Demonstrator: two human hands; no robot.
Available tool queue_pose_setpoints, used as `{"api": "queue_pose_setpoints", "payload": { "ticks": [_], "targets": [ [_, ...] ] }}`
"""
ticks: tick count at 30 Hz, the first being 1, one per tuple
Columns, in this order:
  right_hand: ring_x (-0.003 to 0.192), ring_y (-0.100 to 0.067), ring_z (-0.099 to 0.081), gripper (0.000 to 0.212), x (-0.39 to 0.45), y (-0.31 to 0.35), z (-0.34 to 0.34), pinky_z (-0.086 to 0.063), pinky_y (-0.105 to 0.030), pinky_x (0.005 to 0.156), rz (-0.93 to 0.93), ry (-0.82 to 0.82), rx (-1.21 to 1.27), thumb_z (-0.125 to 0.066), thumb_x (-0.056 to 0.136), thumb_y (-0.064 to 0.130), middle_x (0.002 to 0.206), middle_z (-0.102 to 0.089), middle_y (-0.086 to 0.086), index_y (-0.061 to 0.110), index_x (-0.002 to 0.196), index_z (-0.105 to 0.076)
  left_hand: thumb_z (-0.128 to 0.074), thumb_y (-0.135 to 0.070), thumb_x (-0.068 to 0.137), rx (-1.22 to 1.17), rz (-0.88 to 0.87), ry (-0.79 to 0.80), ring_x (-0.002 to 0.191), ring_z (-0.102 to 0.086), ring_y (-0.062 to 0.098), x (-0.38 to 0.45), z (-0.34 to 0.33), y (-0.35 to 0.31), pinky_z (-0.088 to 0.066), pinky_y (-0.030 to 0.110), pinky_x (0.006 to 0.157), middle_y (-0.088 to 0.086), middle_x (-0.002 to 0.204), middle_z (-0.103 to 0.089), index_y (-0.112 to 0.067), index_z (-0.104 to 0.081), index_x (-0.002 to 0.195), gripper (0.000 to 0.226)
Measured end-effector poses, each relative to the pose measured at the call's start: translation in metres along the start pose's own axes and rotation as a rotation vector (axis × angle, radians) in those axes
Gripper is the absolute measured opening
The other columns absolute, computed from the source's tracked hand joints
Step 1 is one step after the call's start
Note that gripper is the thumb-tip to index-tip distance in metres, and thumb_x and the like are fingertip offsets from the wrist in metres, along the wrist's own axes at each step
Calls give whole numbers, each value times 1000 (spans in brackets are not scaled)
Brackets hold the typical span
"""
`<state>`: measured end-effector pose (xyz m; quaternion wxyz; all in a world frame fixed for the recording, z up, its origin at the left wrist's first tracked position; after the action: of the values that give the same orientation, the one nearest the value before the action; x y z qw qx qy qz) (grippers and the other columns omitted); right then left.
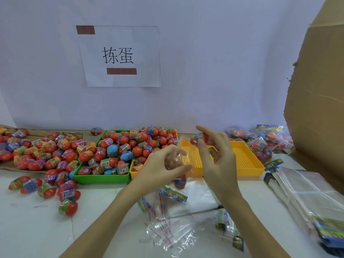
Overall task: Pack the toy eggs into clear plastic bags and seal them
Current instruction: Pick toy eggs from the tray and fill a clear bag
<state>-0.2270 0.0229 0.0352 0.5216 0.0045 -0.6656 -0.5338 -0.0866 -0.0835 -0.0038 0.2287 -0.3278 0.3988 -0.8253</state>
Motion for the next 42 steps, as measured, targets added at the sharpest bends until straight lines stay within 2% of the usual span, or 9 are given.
{"api": "queue_pose_setpoints", "payload": {
  "ticks": [4,9,17,20,22,26,29,35,42],
  "targets": [
    [79,-13,-69,37,-4,3,-7,-53,-22,58,54,11,-130,-81,91,28,109,-68,18,22,122,-61,-79,-47,92,41,-49,-10,63,-59,17,0,-4,-3,-53,27,59,-12,81,-72,-36,-64,109,26],
    [67,-10,-67,26,-6,3,-9,-47,-17,55,86,51,-219,-80,91,34,103,-72,16,22,112,-70,-80,-46,91,103,-72,-28,58,-50,3,0,-2,-3,-46,19,57,-16,73,-65,-36,-57,89,25],
    [72,-16,-75,25,-7,8,8,-56,-36,54,24,-195,12,-71,99,31,102,-73,9,20,120,-64,-84,-38,90,62,-57,42,69,-68,3,0,-5,-2,-55,15,65,-23,89,-75,-34,-64,118,35],
    [66,-20,-73,19,-9,18,14,-54,-27,53,88,-268,112,-64,104,29,104,-72,3,25,121,-57,-84,-38,89,49,-31,48,72,-72,7,0,-6,0,-59,20,67,-18,95,-78,-31,-65,121,38],
    [70,-19,-75,20,-10,27,13,-53,-19,56,185,-238,135,-62,106,28,109,-70,6,30,123,-54,-84,-39,89,63,-25,47,69,-70,5,1,-6,0,-57,18,65,-18,94,-78,-31,-65,121,38],
    [91,-12,-77,24,-12,24,-3,-60,-26,53,220,-85,-8,-68,102,23,113,-69,0,25,123,-56,-82,-47,87,69,-42,32,69,-71,3,0,-6,-2,-56,16,63,-20,94,-77,-36,-64,120,39],
    [85,-7,-73,23,-12,10,-11,-60,-29,55,175,2,-179,-73,99,19,115,-64,1,15,119,-63,-83,-42,89,81,-63,32,71,-71,3,0,-7,-4,-56,15,64,-24,92,-76,-46,-60,115,35],
    [84,-6,-65,24,-9,11,-14,-48,-8,65,227,82,-281,-66,101,25,114,-59,0,11,120,-62,-84,-35,90,103,-72,21,68,-69,8,0,-6,-1,-52,16,62,-17,92,-77,-35,-65,117,32],
    [84,-11,-66,24,-8,13,-12,-52,-15,61,259,68,-351,-64,102,25,112,-59,-3,8,120,-63,-84,-30,90,117,-84,34,74,-73,8,1,-7,0,-56,16,67,-19,95,-77,-30,-66,119,34]
  ]
}}
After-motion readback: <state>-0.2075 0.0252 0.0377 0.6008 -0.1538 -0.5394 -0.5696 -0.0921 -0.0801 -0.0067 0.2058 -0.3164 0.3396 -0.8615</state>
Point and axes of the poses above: each hand's wrist, its own x-axis towards the middle knuckle, its own z-axis out of the back of the hand, y = z × x, the point moved 6 cm from there along x, towards the middle knuckle
